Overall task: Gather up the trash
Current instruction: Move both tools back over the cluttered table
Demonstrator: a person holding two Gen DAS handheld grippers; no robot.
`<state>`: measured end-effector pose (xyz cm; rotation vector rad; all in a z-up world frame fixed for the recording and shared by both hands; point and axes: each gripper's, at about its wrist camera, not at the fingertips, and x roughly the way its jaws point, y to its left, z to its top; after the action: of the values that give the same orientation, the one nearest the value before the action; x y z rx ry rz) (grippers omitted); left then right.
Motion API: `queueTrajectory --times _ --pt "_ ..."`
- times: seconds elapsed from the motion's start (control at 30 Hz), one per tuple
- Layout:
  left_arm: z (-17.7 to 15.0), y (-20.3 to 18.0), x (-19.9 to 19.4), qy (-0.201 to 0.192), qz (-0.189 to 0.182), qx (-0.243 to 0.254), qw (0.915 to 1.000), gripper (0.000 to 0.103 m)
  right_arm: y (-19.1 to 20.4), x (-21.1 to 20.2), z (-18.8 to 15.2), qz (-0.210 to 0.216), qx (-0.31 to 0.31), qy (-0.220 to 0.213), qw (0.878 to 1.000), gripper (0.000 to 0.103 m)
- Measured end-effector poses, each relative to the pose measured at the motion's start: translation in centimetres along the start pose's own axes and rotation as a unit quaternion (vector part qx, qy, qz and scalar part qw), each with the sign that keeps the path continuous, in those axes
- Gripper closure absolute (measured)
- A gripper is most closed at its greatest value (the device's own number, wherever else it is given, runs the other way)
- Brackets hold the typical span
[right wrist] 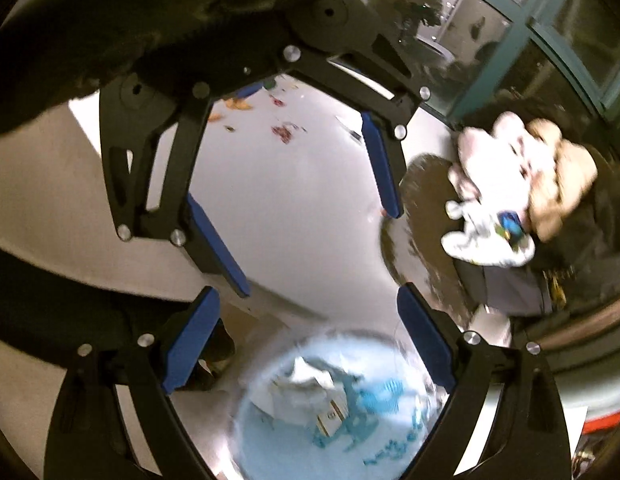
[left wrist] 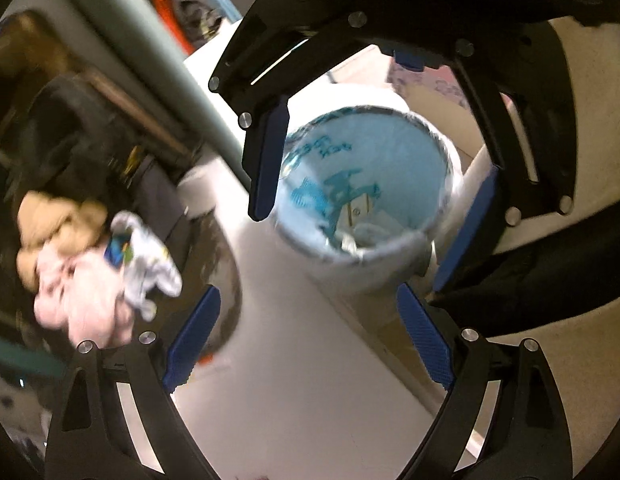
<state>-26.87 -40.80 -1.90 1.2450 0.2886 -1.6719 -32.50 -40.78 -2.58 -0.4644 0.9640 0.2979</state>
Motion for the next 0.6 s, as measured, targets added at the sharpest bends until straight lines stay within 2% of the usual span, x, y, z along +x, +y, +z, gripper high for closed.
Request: queueTrajectory --times 0.2,0.4,0.5,0.6 --pt "-5.6 0.0 -3.3 0.012 0.036 -0.055 0.9978 0.016 1.5 1.6 5.4 0.008 -0.008 0.002 1.0 0.015" --pt "-11.9 0.2 -5.8 0.031 0.076 -0.133 0.9877 0.016 3.4 4.3 10.7 0.017 0.003 0.011 1.0 0.015" --pt "-15.8 0.2 -6.4 0.049 0.096 -0.195 0.9747 0.016 4.6 6.8 13.3 0.021 0.016 0.021 0.999 0.015" --pt "-19.6 -0.1 -6.8 0.074 0.12 -0.266 0.9535 0.016 5.3 9.1 15.4 0.034 0.033 0.025 0.999 0.015"
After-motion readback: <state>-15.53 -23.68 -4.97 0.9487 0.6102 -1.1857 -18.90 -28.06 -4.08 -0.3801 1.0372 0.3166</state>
